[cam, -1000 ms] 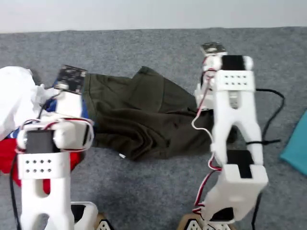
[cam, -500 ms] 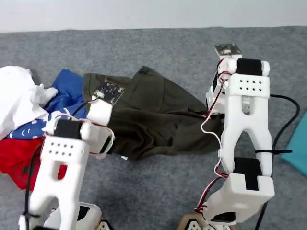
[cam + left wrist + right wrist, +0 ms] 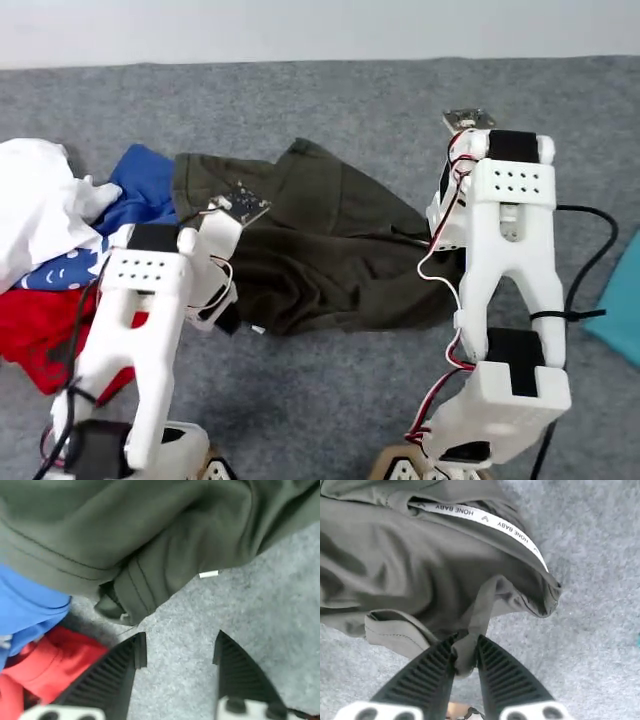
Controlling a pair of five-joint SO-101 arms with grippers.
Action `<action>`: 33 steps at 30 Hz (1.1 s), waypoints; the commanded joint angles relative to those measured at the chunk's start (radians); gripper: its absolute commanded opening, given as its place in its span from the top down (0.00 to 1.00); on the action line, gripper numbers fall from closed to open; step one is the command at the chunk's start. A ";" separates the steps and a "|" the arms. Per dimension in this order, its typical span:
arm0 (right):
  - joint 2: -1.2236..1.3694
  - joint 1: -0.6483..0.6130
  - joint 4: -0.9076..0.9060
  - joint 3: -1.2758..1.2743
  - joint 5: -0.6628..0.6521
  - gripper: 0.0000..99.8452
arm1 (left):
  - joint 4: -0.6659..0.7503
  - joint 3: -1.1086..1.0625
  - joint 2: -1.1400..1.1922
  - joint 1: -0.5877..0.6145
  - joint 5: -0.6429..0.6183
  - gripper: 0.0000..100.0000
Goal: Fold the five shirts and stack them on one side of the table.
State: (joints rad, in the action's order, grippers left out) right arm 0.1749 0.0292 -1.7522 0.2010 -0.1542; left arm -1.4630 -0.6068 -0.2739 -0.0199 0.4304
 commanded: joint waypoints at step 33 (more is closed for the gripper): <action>-0.061 0.010 -0.039 0.003 -0.006 0.99 | 0.153 0.136 0.183 0.094 0.157 0.78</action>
State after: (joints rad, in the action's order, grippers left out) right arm 0.1749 0.0292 -1.7522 0.2010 -0.1542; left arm -1.3464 -0.4887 -0.0852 0.0736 0.5808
